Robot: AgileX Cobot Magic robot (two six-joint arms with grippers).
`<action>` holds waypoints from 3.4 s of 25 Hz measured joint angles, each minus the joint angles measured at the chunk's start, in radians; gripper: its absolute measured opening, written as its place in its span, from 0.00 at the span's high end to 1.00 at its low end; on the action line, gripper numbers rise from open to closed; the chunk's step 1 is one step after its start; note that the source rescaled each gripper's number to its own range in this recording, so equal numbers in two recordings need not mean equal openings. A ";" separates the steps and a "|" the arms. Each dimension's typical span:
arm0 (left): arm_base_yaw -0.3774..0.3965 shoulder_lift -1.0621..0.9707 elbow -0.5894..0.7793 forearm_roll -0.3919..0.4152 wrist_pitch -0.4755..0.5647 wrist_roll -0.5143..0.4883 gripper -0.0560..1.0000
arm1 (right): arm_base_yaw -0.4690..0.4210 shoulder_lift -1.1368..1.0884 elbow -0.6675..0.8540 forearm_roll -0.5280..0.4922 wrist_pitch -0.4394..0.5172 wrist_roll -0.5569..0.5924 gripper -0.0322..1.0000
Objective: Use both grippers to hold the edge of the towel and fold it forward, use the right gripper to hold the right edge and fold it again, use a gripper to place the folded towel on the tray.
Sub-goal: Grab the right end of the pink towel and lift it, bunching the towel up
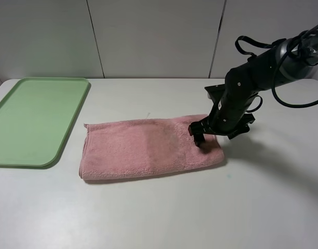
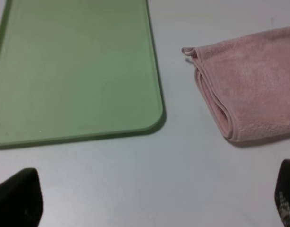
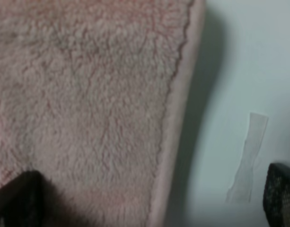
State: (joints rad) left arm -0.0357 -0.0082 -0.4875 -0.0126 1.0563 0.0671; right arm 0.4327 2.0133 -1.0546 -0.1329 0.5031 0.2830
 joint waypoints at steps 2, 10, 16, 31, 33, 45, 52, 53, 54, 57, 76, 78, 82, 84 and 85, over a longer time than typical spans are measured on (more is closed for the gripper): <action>0.000 0.000 0.000 0.000 0.000 0.000 0.02 | -0.003 0.001 0.000 0.000 -0.002 0.000 0.00; 0.000 0.000 0.000 0.000 0.000 0.000 0.02 | -0.006 0.004 0.000 0.002 -0.004 0.000 0.01; 0.000 0.000 0.000 0.000 0.000 0.000 0.02 | -0.006 0.005 0.000 0.006 -0.017 0.002 0.62; 0.000 0.000 0.000 0.000 0.000 0.000 0.02 | -0.006 -0.065 -0.004 -0.034 0.052 0.004 0.93; 0.000 0.000 0.000 0.000 0.000 0.000 0.02 | -0.006 -0.098 -0.004 -0.046 0.075 0.004 0.93; 0.000 0.000 0.000 0.000 -0.001 0.000 0.02 | -0.026 -0.290 -0.004 -0.176 0.230 0.045 0.93; 0.000 0.000 0.000 0.000 -0.001 0.000 0.02 | -0.080 -0.381 -0.004 -0.213 0.316 0.045 0.93; 0.000 0.000 0.000 0.000 -0.001 0.000 0.02 | -0.089 -0.391 -0.004 -0.220 0.327 0.045 0.93; 0.000 0.000 0.000 0.000 -0.001 0.000 0.02 | -0.095 -0.401 -0.004 -0.227 0.338 0.045 0.93; 0.000 0.000 0.000 0.000 -0.001 0.000 0.02 | -0.119 -0.427 -0.004 -0.253 0.375 0.044 0.93; 0.000 0.000 0.000 0.000 -0.001 0.000 0.02 | -0.109 -0.447 -0.038 -0.188 0.489 -0.025 0.93; 0.000 0.000 0.000 0.000 -0.001 0.000 0.02 | -0.077 -0.435 -0.038 -0.180 0.489 -0.021 0.93; 0.000 0.000 0.000 0.000 -0.001 0.000 0.02 | -0.018 -0.412 -0.038 -0.172 0.480 0.013 0.93; 0.000 0.000 0.000 0.000 -0.001 0.000 0.02 | 0.010 -0.407 -0.038 -0.172 0.473 0.035 0.93; 0.000 0.000 0.000 0.000 -0.001 0.000 0.02 | 0.025 -0.406 -0.038 -0.172 0.470 0.048 0.93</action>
State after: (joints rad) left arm -0.0357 -0.0082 -0.4875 -0.0126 1.0555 0.0671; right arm 0.4577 1.6077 -1.0929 -0.3053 0.9732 0.3313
